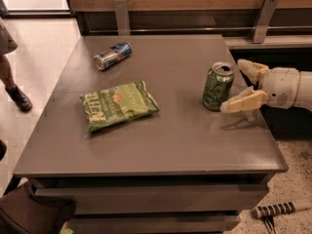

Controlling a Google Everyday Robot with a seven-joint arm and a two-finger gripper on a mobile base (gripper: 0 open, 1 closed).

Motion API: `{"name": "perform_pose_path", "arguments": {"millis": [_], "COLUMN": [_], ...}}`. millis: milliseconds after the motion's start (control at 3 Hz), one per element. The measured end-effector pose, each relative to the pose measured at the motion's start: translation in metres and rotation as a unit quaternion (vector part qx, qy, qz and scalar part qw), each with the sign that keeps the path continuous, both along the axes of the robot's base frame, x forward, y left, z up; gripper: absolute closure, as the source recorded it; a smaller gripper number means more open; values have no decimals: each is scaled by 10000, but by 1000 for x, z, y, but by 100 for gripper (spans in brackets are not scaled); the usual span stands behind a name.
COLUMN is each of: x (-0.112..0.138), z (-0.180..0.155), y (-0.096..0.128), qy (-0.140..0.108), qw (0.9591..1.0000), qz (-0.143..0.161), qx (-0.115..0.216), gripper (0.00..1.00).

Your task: Knock green can over

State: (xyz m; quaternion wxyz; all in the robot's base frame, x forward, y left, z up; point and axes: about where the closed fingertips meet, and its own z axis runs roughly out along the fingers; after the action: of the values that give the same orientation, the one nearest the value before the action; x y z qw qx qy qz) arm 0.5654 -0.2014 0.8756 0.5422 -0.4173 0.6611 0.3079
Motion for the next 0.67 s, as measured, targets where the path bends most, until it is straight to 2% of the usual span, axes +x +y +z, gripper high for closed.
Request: {"name": "perform_pose_path", "arguments": {"millis": [333, 667], "x": [3, 3], "z": [8, 9], "y": [17, 20], "qy": [-249, -259], "qw": [9996, 9995], "qz": [145, 172], "qx": [46, 47], "gripper": [14, 37]}}
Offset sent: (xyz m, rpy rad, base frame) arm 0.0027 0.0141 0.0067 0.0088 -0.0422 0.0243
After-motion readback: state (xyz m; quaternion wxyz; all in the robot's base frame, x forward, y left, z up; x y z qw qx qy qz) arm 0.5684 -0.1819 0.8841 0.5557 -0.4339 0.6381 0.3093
